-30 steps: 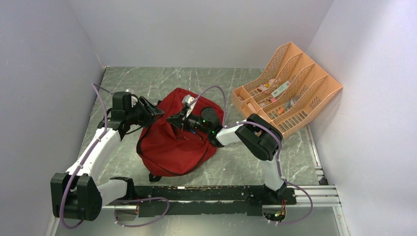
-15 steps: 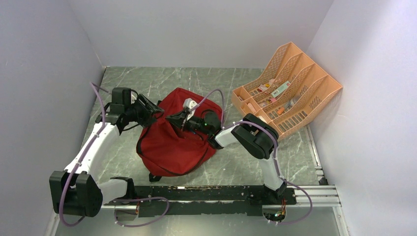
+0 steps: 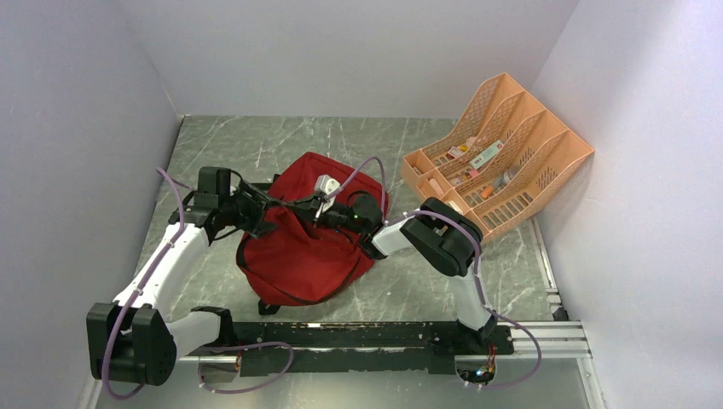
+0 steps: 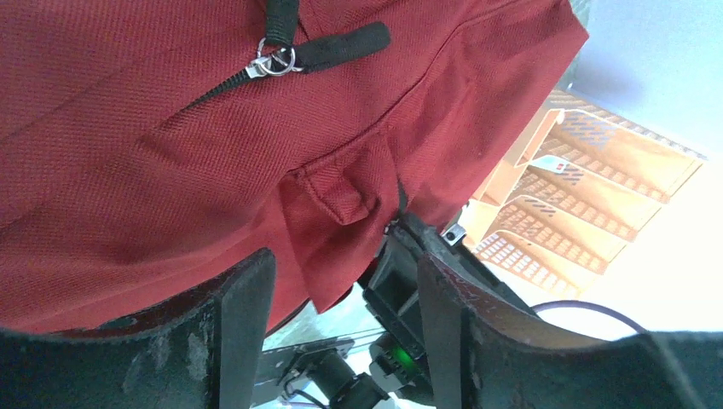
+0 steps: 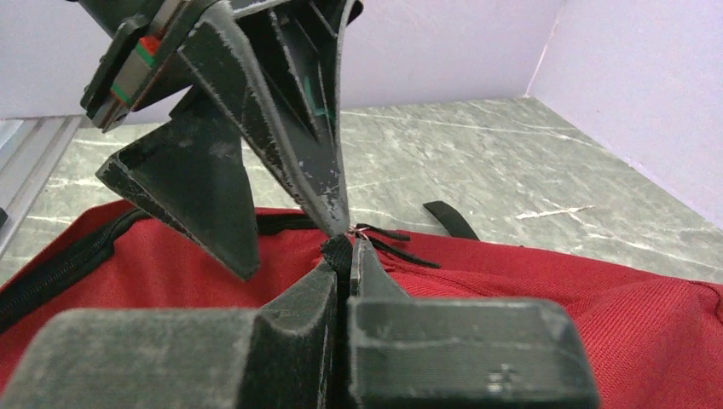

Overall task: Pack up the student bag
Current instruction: Zip the student bag at the center of the board.

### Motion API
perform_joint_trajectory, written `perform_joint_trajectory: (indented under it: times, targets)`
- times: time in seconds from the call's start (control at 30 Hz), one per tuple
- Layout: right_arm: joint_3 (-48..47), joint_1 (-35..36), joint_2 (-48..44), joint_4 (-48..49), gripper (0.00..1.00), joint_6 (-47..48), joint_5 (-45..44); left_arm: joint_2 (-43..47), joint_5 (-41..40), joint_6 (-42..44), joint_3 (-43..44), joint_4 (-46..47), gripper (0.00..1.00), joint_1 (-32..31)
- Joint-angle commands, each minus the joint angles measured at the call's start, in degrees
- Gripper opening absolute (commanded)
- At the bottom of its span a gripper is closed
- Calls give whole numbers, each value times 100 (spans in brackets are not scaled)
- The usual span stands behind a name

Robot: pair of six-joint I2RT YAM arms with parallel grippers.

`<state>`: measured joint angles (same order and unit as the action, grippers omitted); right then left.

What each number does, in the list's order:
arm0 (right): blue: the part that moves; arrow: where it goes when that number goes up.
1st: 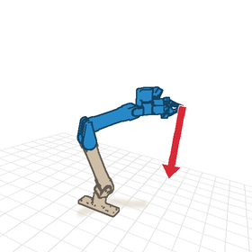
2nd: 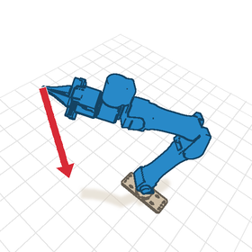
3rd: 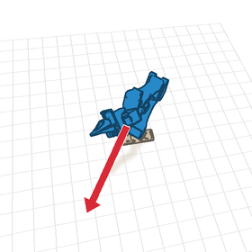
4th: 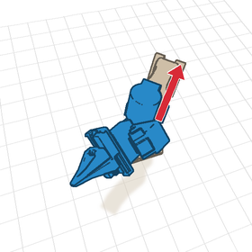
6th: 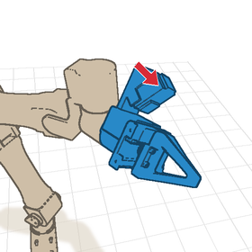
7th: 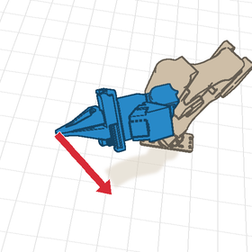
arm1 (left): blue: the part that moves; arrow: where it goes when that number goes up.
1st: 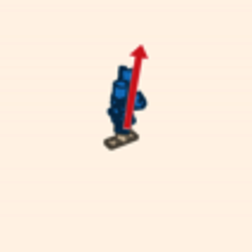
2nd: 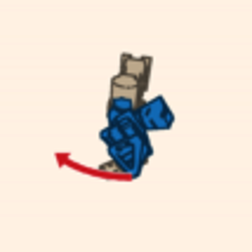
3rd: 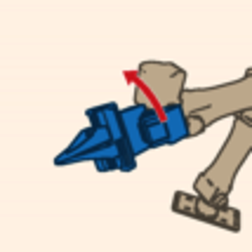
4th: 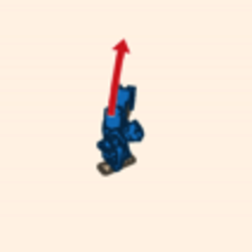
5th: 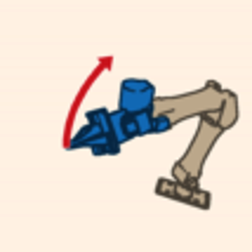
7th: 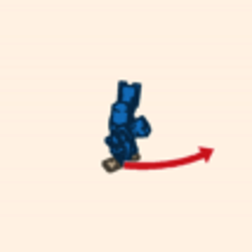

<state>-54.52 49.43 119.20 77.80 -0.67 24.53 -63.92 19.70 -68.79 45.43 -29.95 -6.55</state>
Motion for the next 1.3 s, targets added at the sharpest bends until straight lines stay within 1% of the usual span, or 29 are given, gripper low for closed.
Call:
perform_joint_trajectory:
  times: [0.0, 0.2, 0.3, 0.4, 0.53, 0.67, 0.7, 0.83, 0.87, 1.1, 1.27]
  targets:
    - [73, 99, -56, 446, 0, 327, 137, -144, 282, -414, -124, 491, 66, -110]
    - [115, 119, -75, 483, 0, 368, 225, -474, 280, -502, -79, 730, 65, -280]
    - [142, 120, -87, 524, 0, 361, 269, -592, 263, -529, -116, 868, 62, -295]
    - [135, 120, -96, 517, 0, 360, 312, -695, 283, -510, -147, 960, 54, -295]
    - [126, 120, -102, 484, 0, 365, 328, -691, 174, -428, -124, 907, 38, -295]
    - [150, 120, -155, 398, 0, 332, 324, -632, -91, -286, -17, 626, 23, -287]
    - [164, 120, -176, 369, 0, 323, 332, -624, -150, -242, 10, 570, 21, -282]
    - [170, 119, -300, 254, 0, 281, 394, -669, -189, -78, 36, 420, 8, -151]
    - [164, 120, -342, 219, 0, 277, 406, -692, -172, -14, 30, 408, 6, -87]
    - [215, 119, -542, -139, 0, 337, 586, -849, -192, 267, 98, 286, 5, 262]
    - [465, 117, -703, -327, 0, 435, 692, -918, -164, 380, 221, 227, 5, 510]
